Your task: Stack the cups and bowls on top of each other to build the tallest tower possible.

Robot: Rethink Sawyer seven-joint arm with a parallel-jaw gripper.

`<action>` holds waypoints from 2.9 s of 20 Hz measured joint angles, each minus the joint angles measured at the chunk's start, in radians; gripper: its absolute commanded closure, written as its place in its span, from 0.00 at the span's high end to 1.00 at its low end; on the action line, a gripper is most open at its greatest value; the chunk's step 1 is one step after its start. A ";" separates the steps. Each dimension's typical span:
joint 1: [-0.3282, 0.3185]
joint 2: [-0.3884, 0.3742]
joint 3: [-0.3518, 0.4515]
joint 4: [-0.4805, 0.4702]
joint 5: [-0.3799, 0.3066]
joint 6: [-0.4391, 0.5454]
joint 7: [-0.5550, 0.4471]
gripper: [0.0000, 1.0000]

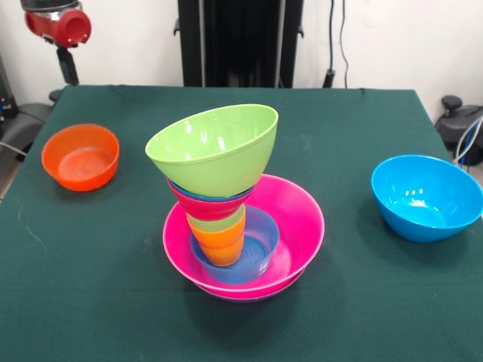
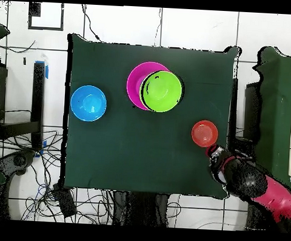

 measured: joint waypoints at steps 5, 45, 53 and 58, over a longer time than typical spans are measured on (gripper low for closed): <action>0.000 0.012 0.002 0.015 0.000 0.000 0.000 1.00; -0.001 0.235 0.121 -0.039 0.000 -0.059 0.000 1.00; -0.004 0.226 0.143 -0.078 0.000 -0.059 0.000 1.00; -0.010 0.202 0.152 -0.096 0.000 -0.059 0.000 1.00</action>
